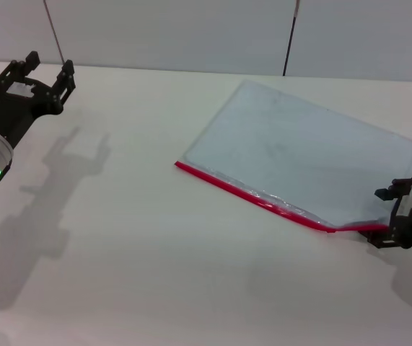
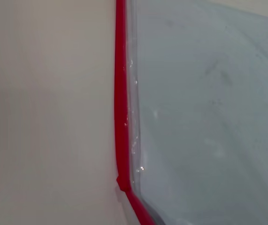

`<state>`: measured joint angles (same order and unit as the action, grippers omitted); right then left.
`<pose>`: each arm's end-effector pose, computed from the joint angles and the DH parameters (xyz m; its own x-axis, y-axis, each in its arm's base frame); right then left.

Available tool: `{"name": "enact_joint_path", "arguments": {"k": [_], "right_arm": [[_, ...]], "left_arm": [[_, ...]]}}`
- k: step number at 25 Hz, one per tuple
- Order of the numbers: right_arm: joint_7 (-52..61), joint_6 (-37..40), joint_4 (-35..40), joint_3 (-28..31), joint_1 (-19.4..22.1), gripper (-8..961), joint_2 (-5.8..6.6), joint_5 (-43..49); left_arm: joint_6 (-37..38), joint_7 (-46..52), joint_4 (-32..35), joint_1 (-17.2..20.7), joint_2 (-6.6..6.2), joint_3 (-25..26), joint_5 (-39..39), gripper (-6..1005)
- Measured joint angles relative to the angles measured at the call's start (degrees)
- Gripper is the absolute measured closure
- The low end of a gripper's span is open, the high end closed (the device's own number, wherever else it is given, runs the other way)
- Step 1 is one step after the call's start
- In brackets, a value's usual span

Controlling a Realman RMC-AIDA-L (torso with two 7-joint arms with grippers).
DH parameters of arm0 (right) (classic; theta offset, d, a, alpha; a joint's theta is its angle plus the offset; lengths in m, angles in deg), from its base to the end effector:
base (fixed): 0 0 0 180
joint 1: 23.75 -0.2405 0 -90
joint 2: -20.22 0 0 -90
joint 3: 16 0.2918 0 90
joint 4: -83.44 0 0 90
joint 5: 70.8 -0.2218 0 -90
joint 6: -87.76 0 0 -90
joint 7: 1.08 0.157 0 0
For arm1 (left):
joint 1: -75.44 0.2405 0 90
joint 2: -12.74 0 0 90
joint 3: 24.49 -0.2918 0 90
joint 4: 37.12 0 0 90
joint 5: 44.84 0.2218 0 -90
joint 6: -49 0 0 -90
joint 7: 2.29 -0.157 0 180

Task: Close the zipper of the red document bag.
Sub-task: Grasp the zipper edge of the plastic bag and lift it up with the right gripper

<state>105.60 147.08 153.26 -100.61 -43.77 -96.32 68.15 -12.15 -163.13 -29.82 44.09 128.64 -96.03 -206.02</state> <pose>0.2984 0.3806 -0.0372 0.9405 -0.2358 0.2447 -0.0869 -0.8631 -0.4974 -0.3525 0.4166 0.0010 0.7586 -0.0477 0.6498 0.6227 -0.2401 -0.7447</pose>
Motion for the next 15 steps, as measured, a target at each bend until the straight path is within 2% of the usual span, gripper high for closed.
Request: {"name": "enact_joint_path", "arguments": {"k": [12, 14, 15], "right_arm": [[-0.4, 0.0, -0.7, -0.7, -1.2, 312, 0.0, -0.5], [-0.4, 0.0, -0.5, -0.7, -1.2, 549, 0.0, -0.5], [-0.4, 0.0, -0.4, -0.7, -1.2, 581, 0.0, -0.5]], "left_arm": [[0.0, 0.0, 0.0, 0.0, 0.03, 0.0, 0.7, 384], [0.1, 0.0, 0.0, 0.0, 0.03, 0.0, 0.7, 384], [0.1, 0.0, 0.0, 0.1, 0.03, 0.0, 0.8, 384]]}}
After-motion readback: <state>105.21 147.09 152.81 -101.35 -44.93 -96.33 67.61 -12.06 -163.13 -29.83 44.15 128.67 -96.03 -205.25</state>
